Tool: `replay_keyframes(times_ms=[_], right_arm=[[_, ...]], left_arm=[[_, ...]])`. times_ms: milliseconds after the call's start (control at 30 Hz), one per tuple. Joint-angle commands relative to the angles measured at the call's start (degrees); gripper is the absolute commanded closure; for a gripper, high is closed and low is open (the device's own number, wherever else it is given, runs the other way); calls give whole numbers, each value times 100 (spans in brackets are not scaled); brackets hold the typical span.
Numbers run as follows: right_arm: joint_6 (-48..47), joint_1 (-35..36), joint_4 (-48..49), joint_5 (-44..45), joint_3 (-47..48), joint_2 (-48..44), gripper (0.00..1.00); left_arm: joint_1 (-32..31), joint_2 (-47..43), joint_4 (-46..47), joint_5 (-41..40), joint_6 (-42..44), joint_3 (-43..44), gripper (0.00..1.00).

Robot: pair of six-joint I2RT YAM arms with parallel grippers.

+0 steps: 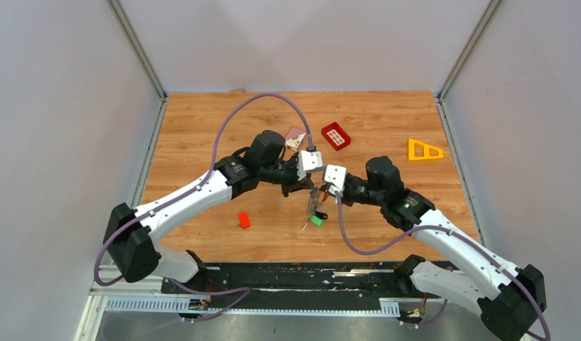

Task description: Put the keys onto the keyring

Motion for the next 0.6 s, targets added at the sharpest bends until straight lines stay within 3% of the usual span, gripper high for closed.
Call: replay_keyframes(times_ms=[0, 567], right_arm=[[59, -36, 132, -420, 187, -225, 100], [111, -110, 202, -435, 162, -267, 100]], left_arm=[[62, -14, -47, -162, 151, -79, 100], [143, 41, -239, 180, 235, -100, 100]])
